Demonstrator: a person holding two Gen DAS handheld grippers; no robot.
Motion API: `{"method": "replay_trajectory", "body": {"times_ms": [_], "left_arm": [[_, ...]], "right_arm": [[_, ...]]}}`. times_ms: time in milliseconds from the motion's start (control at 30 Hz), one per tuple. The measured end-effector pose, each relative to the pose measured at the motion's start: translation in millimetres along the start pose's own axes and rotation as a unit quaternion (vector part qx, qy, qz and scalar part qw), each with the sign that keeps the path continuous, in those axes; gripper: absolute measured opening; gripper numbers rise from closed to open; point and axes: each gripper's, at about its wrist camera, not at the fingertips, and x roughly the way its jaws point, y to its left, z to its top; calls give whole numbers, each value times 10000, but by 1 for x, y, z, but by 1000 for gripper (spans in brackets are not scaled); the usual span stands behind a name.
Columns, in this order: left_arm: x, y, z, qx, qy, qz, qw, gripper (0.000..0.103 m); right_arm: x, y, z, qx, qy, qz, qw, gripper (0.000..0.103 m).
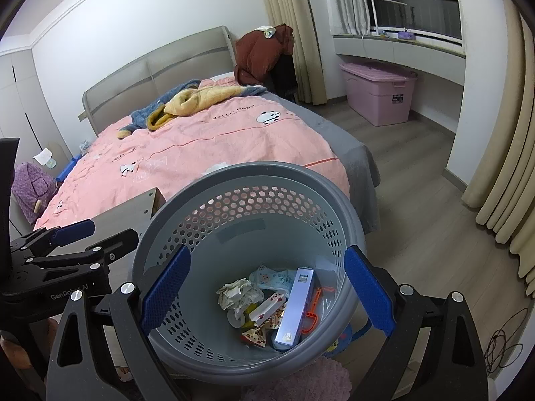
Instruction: Collect trash
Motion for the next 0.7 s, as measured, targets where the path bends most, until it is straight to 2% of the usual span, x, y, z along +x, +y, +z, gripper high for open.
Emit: {"method": "replay_trajectory", "body": {"times_ms": [700], "left_arm": [[-1,-2,2,-20,-11,1,10000,81]], "right_arm": [[-1,1,1,-6,-9,11,10000,91]]}}
